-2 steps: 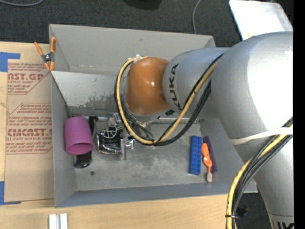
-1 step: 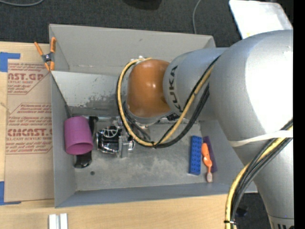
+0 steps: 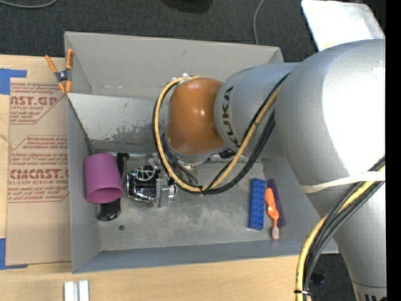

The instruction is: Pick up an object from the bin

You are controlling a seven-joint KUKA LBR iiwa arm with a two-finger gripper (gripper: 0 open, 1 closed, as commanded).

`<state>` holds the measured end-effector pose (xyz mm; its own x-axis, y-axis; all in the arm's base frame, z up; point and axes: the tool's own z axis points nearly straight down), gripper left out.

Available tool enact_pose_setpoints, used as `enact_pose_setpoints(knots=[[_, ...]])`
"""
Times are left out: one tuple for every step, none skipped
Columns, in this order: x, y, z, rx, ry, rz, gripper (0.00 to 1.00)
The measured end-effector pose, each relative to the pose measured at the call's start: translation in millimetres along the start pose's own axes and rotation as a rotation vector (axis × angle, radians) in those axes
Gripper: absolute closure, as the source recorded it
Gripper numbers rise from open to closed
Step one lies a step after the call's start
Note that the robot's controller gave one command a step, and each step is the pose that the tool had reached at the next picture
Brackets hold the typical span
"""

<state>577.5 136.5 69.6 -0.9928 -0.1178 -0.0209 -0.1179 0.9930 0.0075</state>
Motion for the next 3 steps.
enact_pose_setpoints(knots=[[0.0,0,-8,-0.001,0.0,0.001,1.0],[0.1,1,-29,-0.001,0.001,0.0,1.0],[0.2,1,-53,-0.001,0.002,0.0,1.0]])
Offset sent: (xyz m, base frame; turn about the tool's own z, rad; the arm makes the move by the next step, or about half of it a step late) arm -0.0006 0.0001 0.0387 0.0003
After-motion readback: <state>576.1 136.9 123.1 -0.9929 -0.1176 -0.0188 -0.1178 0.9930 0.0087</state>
